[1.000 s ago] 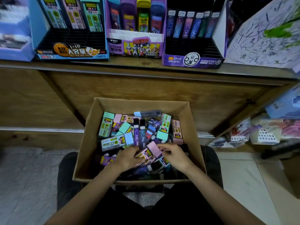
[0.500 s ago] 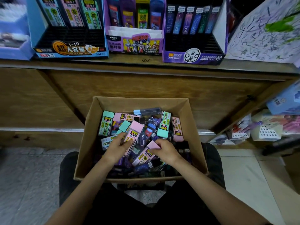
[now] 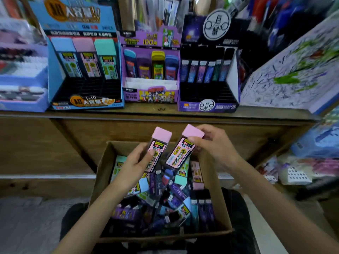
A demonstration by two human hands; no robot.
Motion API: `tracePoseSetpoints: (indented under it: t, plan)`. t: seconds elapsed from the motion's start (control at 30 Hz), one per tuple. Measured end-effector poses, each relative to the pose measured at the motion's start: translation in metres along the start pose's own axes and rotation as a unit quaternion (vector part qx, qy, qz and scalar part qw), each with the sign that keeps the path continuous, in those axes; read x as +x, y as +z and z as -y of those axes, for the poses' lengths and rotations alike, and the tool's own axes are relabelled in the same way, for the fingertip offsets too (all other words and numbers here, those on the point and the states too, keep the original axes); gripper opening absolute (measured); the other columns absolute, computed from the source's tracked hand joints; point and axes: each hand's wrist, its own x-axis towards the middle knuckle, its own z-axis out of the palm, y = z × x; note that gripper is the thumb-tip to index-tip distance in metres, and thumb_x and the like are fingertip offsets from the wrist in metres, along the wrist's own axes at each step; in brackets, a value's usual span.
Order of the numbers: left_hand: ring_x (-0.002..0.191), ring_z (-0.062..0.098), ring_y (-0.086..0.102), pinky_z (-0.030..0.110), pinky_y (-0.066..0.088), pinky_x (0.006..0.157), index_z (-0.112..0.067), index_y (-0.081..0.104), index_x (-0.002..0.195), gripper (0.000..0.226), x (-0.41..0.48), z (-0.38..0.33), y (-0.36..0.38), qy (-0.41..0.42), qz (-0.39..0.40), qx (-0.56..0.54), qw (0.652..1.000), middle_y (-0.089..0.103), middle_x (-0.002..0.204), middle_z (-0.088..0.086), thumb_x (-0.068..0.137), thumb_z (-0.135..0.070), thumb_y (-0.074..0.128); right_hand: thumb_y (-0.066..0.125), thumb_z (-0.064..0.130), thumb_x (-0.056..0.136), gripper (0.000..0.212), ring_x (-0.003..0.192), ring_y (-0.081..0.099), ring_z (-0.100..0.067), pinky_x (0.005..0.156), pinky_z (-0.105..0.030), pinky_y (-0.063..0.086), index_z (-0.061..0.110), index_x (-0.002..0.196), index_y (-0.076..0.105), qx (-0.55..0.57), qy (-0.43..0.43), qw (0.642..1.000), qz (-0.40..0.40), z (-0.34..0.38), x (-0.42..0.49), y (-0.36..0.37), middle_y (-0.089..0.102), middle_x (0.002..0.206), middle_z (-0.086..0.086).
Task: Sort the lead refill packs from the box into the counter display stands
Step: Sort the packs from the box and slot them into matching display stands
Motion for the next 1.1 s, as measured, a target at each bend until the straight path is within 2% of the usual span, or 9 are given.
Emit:
tracePoseSetpoints:
  t: [0.2, 0.3, 0.4, 0.5, 0.63, 0.73, 0.83, 0.93, 1.1]
  plan:
    - [0.080, -0.003, 0.062, 0.012, 0.050, 0.067, -0.029, 0.058, 0.099, 0.015, 0.034, -0.047, -0.010, 0.044, -0.021, -0.002, 0.999, 0.068, 0.087, -0.019, 0.097, -0.020, 0.047, 0.067, 0.003, 0.082, 0.022, 0.066, 0.063, 0.004, 0.061, -0.014, 0.051, 0.024, 0.081, 0.062, -0.033, -0.081, 0.996, -0.036, 0.064, 0.041, -0.040, 0.070, 0.070, 0.018]
    - [0.083, 0.004, 0.064, 0.013, 0.050, 0.068, -0.028, 0.058, 0.098, 0.015, 0.052, -0.064, -0.016, 0.056, -0.039, -0.008, 0.998, 0.069, 0.089, -0.011, 0.096, -0.019, 0.047, 0.068, 0.003, 0.082, 0.018, 0.065, 0.062, 0.003, 0.062, -0.014, 0.050, 0.021, 0.081, 0.063, -0.050, -0.115, 0.990, -0.070, 0.094, 0.060, -0.066, 0.069, 0.069, 0.011]
    - [0.080, -0.002, 0.059, 0.008, 0.044, 0.066, -0.024, 0.058, 0.098, 0.013, 0.065, -0.073, -0.022, 0.068, -0.057, -0.004, 0.996, 0.065, 0.091, -0.002, 0.097, -0.019, 0.046, 0.067, 0.002, 0.082, 0.015, 0.067, 0.061, -0.001, 0.067, -0.020, 0.050, 0.016, 0.085, 0.062, -0.065, -0.133, 0.984, -0.095, 0.116, 0.078, -0.082, 0.066, 0.076, 0.004]
    - [0.072, 0.001, 0.052, 0.011, 0.039, 0.063, -0.020, 0.056, 0.091, 0.013, 0.066, -0.079, -0.030, 0.073, -0.084, 0.012, 0.994, 0.056, 0.082, 0.006, 0.097, -0.026, 0.046, 0.067, 0.004, 0.083, 0.012, 0.069, 0.062, -0.001, 0.070, -0.018, 0.051, 0.015, 0.087, 0.062, -0.061, -0.144, 0.983, -0.092, 0.131, 0.095, -0.078, 0.067, 0.079, 0.004]
    - [0.076, 0.016, 0.058, 0.023, 0.045, 0.067, -0.018, 0.059, 0.097, 0.022, 0.058, -0.082, -0.053, 0.067, -0.135, -0.011, 0.988, 0.062, 0.088, 0.011, 0.092, -0.035, 0.046, 0.068, 0.005, 0.082, 0.013, 0.070, 0.061, -0.001, 0.071, -0.020, 0.050, 0.016, 0.084, 0.063, -0.072, -0.167, 0.981, -0.063, 0.150, 0.120, -0.042, 0.067, 0.080, 0.004]
    - [0.078, 0.004, 0.063, 0.013, 0.049, 0.062, -0.018, 0.060, 0.100, 0.020, 0.053, -0.083, -0.084, 0.057, -0.174, -0.026, 0.983, 0.069, 0.092, 0.000, 0.091, -0.032, 0.048, 0.068, 0.005, 0.082, 0.011, 0.069, 0.058, -0.004, 0.071, -0.021, 0.048, 0.015, 0.082, 0.062, -0.077, -0.181, 0.980, -0.029, 0.165, 0.141, -0.002, 0.066, 0.078, 0.005]
    - [0.078, 0.001, 0.063, 0.009, 0.048, 0.063, -0.021, 0.061, 0.098, 0.021, 0.046, -0.082, -0.118, 0.054, -0.208, -0.019, 0.976, 0.070, 0.088, -0.006, 0.088, -0.035, 0.049, 0.069, 0.008, 0.081, 0.014, 0.076, 0.060, -0.007, 0.076, -0.027, 0.050, 0.019, 0.082, 0.061, -0.097, -0.199, 0.975, 0.005, 0.179, 0.162, 0.043, 0.065, 0.079, 0.009]
    - [0.073, -0.003, 0.061, 0.006, 0.045, 0.062, -0.019, 0.061, 0.095, 0.014, 0.036, -0.078, -0.144, 0.063, -0.242, -0.006, 0.968, 0.070, 0.083, -0.010, 0.093, -0.025, 0.049, 0.070, 0.011, 0.080, 0.011, 0.086, 0.060, -0.015, 0.079, -0.031, 0.048, 0.011, 0.089, 0.063, -0.122, -0.217, 0.968, 0.021, 0.189, 0.182, 0.088, 0.067, 0.089, -0.002]
    - [0.070, -0.009, 0.061, 0.004, 0.044, 0.055, -0.019, 0.060, 0.099, 0.013, 0.022, -0.070, -0.175, 0.059, -0.269, -0.008, 0.961, 0.069, 0.081, -0.019, 0.095, -0.019, 0.047, 0.067, 0.014, 0.082, 0.014, 0.087, 0.057, -0.020, 0.073, -0.032, 0.042, 0.005, 0.093, 0.064, -0.164, -0.234, 0.958, 0.024, 0.195, 0.215, 0.146, 0.066, 0.095, -0.009]
